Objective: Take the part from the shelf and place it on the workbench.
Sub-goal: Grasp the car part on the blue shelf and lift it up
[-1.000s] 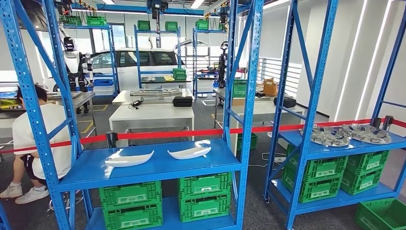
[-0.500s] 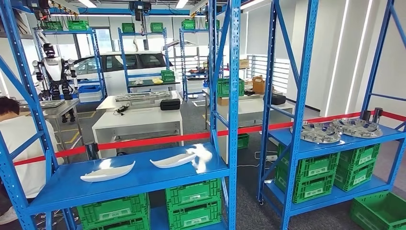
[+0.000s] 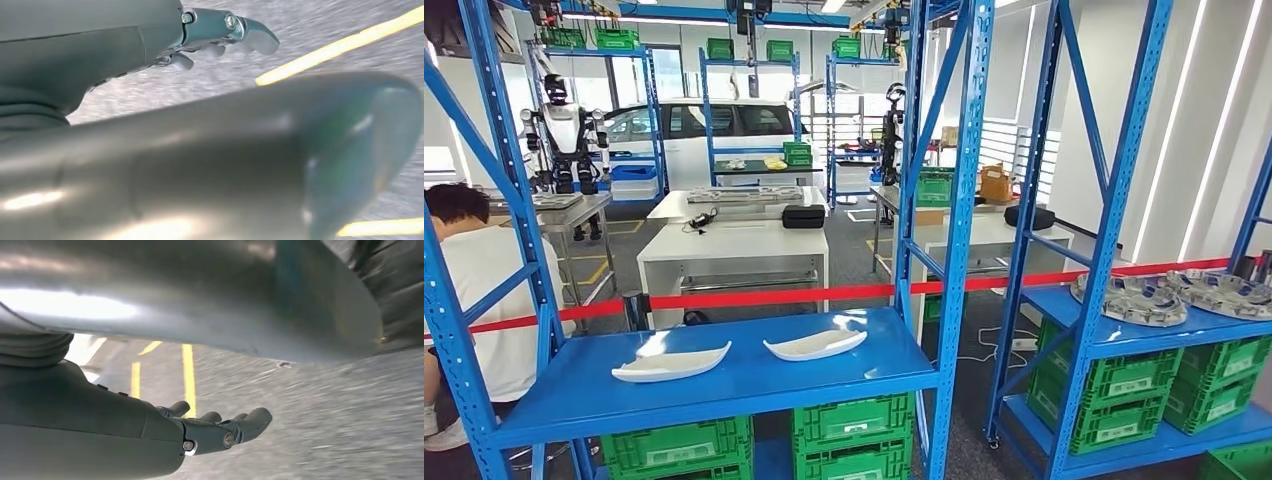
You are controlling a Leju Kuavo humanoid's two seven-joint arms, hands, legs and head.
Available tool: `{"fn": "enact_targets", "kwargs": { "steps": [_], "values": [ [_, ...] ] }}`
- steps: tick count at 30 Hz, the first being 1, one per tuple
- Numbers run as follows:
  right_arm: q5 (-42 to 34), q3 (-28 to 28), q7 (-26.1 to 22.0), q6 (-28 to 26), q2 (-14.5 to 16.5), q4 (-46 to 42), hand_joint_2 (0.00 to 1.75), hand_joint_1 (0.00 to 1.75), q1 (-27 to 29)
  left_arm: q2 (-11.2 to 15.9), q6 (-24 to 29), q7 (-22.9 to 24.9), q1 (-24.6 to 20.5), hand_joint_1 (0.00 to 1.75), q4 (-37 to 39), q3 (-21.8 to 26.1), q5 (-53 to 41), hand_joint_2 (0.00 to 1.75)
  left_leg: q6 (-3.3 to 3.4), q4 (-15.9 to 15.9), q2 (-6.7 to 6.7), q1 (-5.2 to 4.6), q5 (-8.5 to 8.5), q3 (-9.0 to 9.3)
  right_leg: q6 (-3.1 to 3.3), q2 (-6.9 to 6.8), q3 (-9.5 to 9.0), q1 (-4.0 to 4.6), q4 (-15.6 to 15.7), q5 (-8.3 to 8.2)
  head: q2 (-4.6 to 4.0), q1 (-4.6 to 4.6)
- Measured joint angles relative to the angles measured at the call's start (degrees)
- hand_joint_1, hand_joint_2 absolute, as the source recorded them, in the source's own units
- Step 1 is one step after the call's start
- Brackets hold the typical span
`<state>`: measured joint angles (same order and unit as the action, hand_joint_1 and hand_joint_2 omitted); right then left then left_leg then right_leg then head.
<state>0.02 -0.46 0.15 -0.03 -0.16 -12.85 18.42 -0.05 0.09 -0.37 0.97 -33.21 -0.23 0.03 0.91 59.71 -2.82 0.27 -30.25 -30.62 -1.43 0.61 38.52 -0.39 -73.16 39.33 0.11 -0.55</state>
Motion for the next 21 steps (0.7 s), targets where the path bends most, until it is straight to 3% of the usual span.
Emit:
{"fn": "enact_targets", "kwargs": {
  "steps": [1, 3, 5, 7, 9, 10, 12, 13, 14, 15, 17, 18, 19, 21],
  "values": [
    [0.0, 0.0, 0.0, 0.0, 0.0, 0.2, 0.00, 0.00, -0.3, 0.0, 0.0, 0.0, 0.4, 0.00, 0.0, 0.0, 0.0, 0.00, -0.17, 0.0, -0.09, 0.05, -0.61, 0.74, 0.05, -0.08, -0.27, -0.03, 3.1, -2.07, 0.00, -0.04],
    [0.0, 0.0, -0.2, 0.0, 0.0, -1.0, 0.00, 0.00, -2.2, 0.0, 0.0, 0.2, 2.2, 0.00, 1.5, 0.0, 0.0, 0.00, -0.68, 0.0, 0.20, -0.03, -1.92, 1.97, 0.39, -0.49, -1.38, 0.06, 9.3, -8.20, -0.01, -0.11],
    [0.0, 0.0, -0.3, 0.0, 0.0, -3.7, 0.00, 0.00, -5.2, 0.0, 0.0, 0.3, 5.0, 0.00, 4.6, 0.0, 0.0, 0.00, -1.35, -0.1, 0.76, -0.23, -2.88, 3.00, 1.17, -0.69, -2.23, 0.19, 11.7, -11.55, -0.01, -0.08],
    [0.0, 0.0, -0.3, 0.0, 0.1, -7.3, 0.00, 0.00, -8.6, 0.0, 0.0, 0.4, 8.2, 0.00, 8.2, 0.0, 0.0, 0.00, -2.11, 0.3, 1.30, -0.31, -2.78, 3.75, 2.18, -0.35, -3.11, 0.11, 12.3, -11.82, -0.01, -0.01],
    [0.0, 0.0, -0.4, 0.0, 0.2, -11.4, 0.00, 0.00, -11.9, -0.1, 0.0, 0.5, 11.4, 0.00, 12.1, 0.0, 0.0, 0.00, -2.68, 2.9, 1.75, -0.30, -2.68, 2.72, 3.00, -0.07, -4.23, -0.06, 13.0, -11.83, -0.01, 0.09],
    [0.0, 0.0, -0.4, 0.0, 0.2, -13.3, 0.00, 0.00, -13.4, -0.1, 0.0, 0.5, 12.7, 0.00, 14.1, 0.0, 0.0, 0.00, -2.86, 5.4, 1.89, -0.25, -3.44, 1.20, 3.29, 0.05, -4.67, -0.12, 13.2, -11.71, -0.01, 0.13],
    [0.0, 0.0, -0.4, 0.0, 0.1, -16.8, 0.00, 0.00, -16.1, -0.1, 0.0, 0.5, 15.1, 0.00, 17.7, 0.0, 0.0, 0.00, -3.17, 11.6, 2.07, -0.18, -6.68, -2.93, 3.66, 0.46, -5.07, -0.02, 13.3, -11.29, -0.01, 0.20],
    [0.0, -0.1, -0.4, 0.0, 0.1, -18.2, 0.00, 0.00, -17.1, 0.0, 0.0, 0.5, 16.1, 0.00, 19.2, 0.0, 0.0, 0.00, -3.22, 13.7, 2.11, -0.16, -8.05, -4.72, 3.74, 0.79, -5.22, 0.05, 13.3, -11.07, 0.00, 0.23],
    [0.0, -0.1, -0.4, 0.0, 0.1, -19.2, 0.00, 0.00, -17.7, 0.1, 0.0, 0.5, 16.9, 0.00, 20.2, 0.0, 0.0, 0.00, -3.21, 14.3, 2.13, -0.17, -8.37, -5.83, 3.78, 1.10, -5.45, 0.12, 13.3, -10.84, 0.00, 0.27],
    [0.0, -0.1, -0.4, 0.0, 0.1, -19.8, 0.00, 0.00, -17.9, 0.2, 0.0, 0.5, 17.3, 0.00, 20.8, 0.0, 0.0, 0.00, -3.06, 12.9, 2.14, -0.18, -7.06, -5.91, 3.76, 1.32, -5.76, 0.18, 13.3, -10.61, 0.00, 0.30],
    [0.0, -0.1, -0.3, 0.0, 0.1, -19.8, 0.00, 0.00, -17.0, 0.2, 0.0, 0.4, 16.8, 0.00, 20.7, 0.0, 0.0, 0.00, -2.48, 6.0, 2.27, -0.30, -1.88, -3.83, 3.62, 1.35, -6.44, 0.28, 13.3, -10.13, 0.00, 0.36],
    [0.0, -0.1, -0.2, 0.0, 0.1, -19.2, 0.00, 0.00, -16.1, 0.2, 0.0, 0.4, 15.8, 0.00, 20.0, 0.0, 0.0, 0.00, -2.28, 3.0, 2.43, -0.48, -0.98, -2.88, 3.48, 1.23, -6.72, 0.35, 13.3, -9.91, 0.00, 0.35],
    [0.0, -0.1, -0.2, 0.0, 0.1, -18.3, 0.00, 0.00, -14.9, 0.2, 0.0, 0.3, 14.6, 0.00, 18.9, 0.0, 0.0, 0.00, -2.08, 1.3, 2.56, -0.65, -1.22, -2.26, 3.21, 1.09, -6.80, 0.42, 13.3, -9.64, 0.00, 0.36],
    [0.0, 0.0, -0.1, 0.0, 0.1, -15.7, 0.00, 0.00, -12.3, 0.0, 0.0, 0.2, 11.8, 0.00, 16.1, 0.0, 0.0, 0.87, -1.94, 0.6, 2.57, -0.80, -1.79, -2.06, 2.85, 0.72, -6.96, 0.64, 13.3, -9.07, 0.00, 0.30]
  ]
}}
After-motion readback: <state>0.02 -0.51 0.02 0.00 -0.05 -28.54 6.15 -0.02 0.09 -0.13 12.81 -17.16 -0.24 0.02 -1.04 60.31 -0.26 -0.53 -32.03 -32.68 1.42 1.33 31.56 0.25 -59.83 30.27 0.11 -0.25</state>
